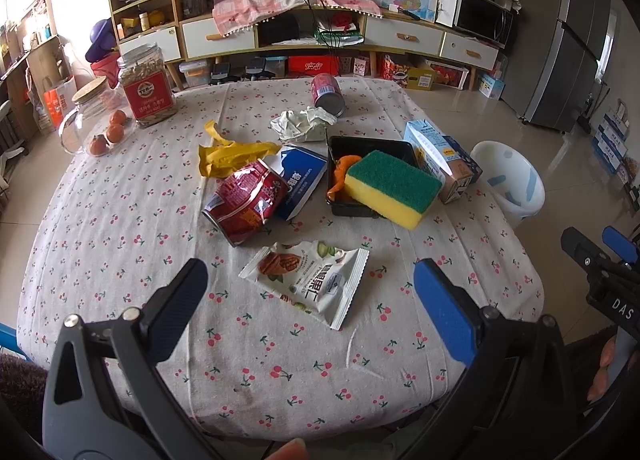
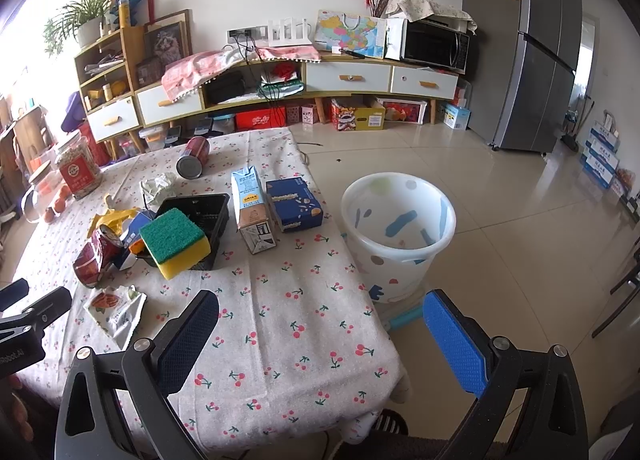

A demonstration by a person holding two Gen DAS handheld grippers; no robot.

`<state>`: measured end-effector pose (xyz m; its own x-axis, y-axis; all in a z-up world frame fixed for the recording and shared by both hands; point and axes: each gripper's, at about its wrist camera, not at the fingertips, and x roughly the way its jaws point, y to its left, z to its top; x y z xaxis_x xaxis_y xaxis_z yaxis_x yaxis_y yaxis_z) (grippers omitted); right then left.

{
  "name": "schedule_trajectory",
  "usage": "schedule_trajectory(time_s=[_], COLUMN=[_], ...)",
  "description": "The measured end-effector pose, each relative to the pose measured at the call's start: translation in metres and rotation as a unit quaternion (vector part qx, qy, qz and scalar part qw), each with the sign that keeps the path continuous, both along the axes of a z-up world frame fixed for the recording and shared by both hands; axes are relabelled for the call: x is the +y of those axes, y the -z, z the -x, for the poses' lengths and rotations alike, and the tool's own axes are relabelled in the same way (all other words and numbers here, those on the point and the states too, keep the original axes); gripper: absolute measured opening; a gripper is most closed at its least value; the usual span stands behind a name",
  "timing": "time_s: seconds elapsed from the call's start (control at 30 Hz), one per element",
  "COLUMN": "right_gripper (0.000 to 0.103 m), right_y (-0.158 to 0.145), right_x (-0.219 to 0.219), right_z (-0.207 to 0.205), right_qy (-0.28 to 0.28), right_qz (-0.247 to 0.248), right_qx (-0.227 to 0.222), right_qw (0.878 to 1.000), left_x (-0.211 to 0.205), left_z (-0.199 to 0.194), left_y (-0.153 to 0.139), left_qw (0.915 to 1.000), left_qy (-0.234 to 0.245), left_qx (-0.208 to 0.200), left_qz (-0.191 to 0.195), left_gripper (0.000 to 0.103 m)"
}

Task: Collect trash

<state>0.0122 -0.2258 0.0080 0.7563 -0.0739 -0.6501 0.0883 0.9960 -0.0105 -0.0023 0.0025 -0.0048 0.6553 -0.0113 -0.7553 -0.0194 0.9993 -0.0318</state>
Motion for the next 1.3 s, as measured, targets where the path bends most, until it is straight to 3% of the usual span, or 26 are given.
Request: schedule_trajectory(time_s=[1.3], right_gripper=[0.103], right_y=[0.0005], right_x=[0.0015], right_z=[-0.0007], right_qy=[0.002], right_qz=[0.0], right_qx=[0.001], right_qw=[1.0], left_x=[0.0042], left_z=[0.0018], left_y=[-0.0025], left_qw=[1.0], left_qy=[-0.006], left_qx=[-0.003], left_qz=[-0.001], left_gripper=[0.102])
